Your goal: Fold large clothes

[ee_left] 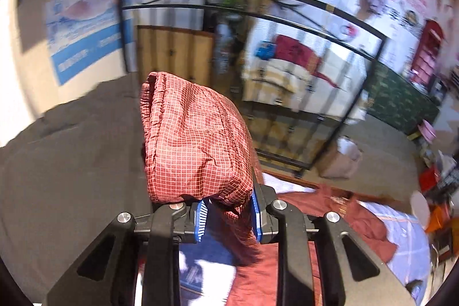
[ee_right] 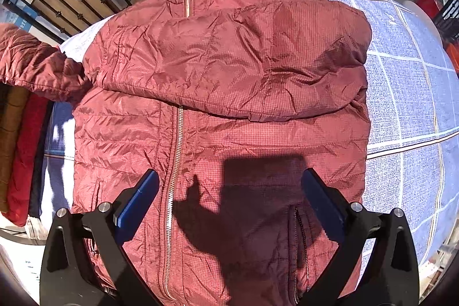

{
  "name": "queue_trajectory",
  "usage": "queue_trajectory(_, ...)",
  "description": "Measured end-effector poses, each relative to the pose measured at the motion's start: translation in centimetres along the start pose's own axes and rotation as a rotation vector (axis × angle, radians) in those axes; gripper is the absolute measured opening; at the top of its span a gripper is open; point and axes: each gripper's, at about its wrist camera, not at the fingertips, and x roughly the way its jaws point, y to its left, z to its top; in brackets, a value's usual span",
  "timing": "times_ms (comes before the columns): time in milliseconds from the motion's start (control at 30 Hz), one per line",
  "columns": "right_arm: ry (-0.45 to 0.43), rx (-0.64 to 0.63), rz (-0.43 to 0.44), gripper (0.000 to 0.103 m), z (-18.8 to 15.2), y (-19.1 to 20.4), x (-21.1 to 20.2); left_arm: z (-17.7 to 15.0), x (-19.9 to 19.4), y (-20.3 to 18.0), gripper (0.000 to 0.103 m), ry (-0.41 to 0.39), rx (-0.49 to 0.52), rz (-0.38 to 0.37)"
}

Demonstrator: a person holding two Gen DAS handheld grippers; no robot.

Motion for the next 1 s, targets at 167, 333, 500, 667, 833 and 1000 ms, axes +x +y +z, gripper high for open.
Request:
queue_trajectory(167, -0.01, 0.017, -0.003, 0.098, 0.2, -0.7, -0.3, -2.1, 0.8, -7.8, 0.024, 0.041, 0.142, -0.144)
queue_trajectory(333, -0.023, 0.051, -0.011, 0.098, 0.5, -2.1, -0.7, -6.1, 2.9, -15.7, 0.023, 0.133, 0.277, -0.276)
queue_trajectory(500, -0.026, 0.1, -0.026, 0.098, 0.3, -4.1, -0.9, -10.0, 6.1, -21.3, 0.023, 0.233, 0.362, -0.318)
queue_trajectory(667, -0.017, 0.141, -0.04, 0.098, -0.1, -5.9, -0.7, -13.1, 8.8, -26.0, 0.024, 0.307, 0.468, -0.319)
queue_trajectory(833, -0.003, 0.173, -0.049, 0.098, -0.4, -7.1, -0.2, -15.8, 9.3, -28.9, 0.076, 0.33, 0.581, -0.365)
queue_trajectory(1000, 0.0, 0.188, -0.052, 0.098, -0.3, -7.6, 0.2, -16.7, 9.3, -28.8, 0.083, 0.356, 0.588, -0.386)
